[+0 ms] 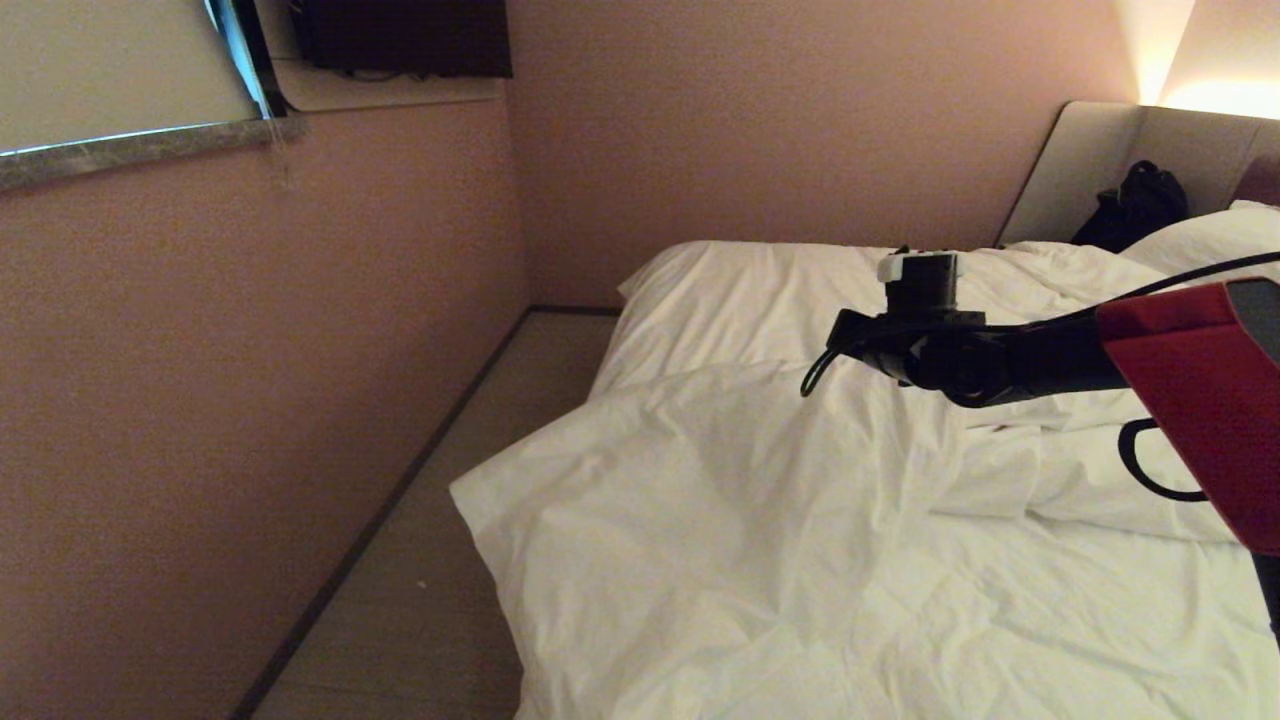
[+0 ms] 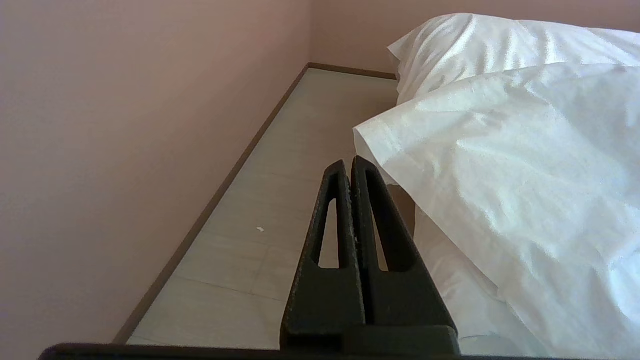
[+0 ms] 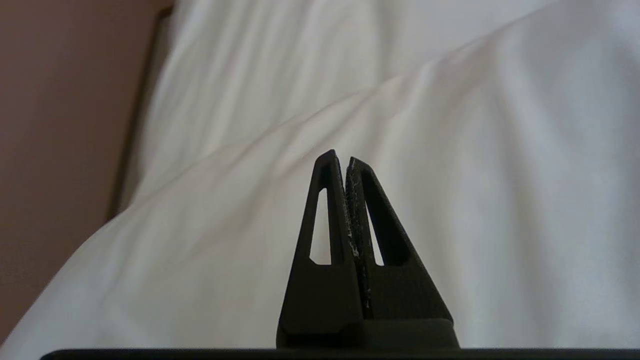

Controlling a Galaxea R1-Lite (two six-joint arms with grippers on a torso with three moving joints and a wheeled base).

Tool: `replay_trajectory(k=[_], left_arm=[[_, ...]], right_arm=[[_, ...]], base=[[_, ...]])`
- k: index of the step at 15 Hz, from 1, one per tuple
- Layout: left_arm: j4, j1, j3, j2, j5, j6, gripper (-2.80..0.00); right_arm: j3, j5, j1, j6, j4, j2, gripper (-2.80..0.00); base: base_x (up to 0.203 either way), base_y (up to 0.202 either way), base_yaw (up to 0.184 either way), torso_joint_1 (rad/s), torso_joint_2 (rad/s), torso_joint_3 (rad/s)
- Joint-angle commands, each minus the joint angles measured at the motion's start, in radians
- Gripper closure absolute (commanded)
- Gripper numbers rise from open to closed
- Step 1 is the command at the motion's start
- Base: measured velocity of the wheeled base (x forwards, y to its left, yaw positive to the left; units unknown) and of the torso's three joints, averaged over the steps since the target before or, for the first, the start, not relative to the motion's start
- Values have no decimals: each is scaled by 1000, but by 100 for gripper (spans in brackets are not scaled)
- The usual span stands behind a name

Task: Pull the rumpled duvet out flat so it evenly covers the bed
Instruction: Flatten the corners of the folded blanket

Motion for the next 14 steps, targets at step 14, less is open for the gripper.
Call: replay_trajectory(k=[14], left_arm=[[-1,0,0,1,1,-1,0]], right_arm=[[55,-88,-129,246,175,-112,0]], base=[[0,0,0,0,0,0]])
